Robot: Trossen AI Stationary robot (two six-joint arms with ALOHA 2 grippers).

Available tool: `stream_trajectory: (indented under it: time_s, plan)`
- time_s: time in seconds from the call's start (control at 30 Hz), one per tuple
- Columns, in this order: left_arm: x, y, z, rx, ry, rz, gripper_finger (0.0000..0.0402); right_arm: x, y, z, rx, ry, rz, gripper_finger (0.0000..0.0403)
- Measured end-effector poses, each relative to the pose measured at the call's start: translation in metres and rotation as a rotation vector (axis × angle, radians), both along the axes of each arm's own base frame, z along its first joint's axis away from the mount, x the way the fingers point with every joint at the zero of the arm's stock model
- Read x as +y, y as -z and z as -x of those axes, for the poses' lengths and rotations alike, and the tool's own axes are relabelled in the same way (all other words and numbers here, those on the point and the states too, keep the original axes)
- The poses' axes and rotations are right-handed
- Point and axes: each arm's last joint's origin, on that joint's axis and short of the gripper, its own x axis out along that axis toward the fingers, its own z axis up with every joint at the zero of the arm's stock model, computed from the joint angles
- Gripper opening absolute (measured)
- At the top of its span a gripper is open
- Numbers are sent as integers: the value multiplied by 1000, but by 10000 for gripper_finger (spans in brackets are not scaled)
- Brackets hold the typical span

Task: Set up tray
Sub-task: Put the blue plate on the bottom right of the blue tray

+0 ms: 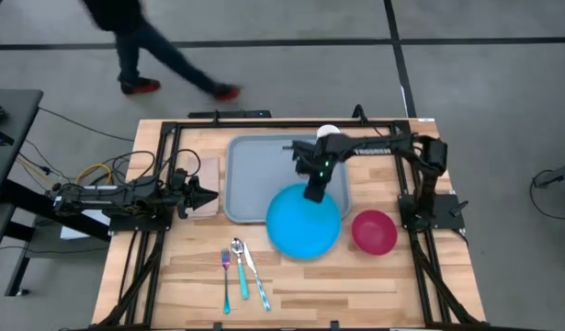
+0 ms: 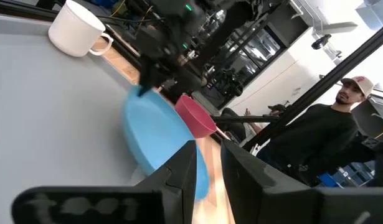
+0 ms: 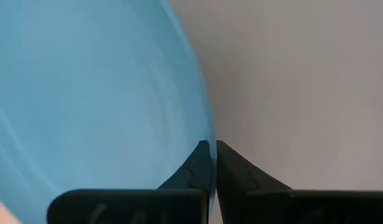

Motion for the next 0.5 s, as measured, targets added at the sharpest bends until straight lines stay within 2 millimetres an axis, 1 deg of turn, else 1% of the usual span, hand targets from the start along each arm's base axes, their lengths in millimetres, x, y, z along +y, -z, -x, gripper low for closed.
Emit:
stream_trajectory:
  time_s: [0.17,0.3,0.4,0.5]
  plan:
    - [0,0,0,0,0,0,62,-38,0,13,7,122,18,2]
    - [0,0,0,0,-1,0,62,-63,0,25,20,212,45,1]
    - [0,0,0,0,-2,0,62,-77,0,32,28,263,51,2]
    - [0,0,0,0,-2,1,62,-85,0,37,35,282,57,1]
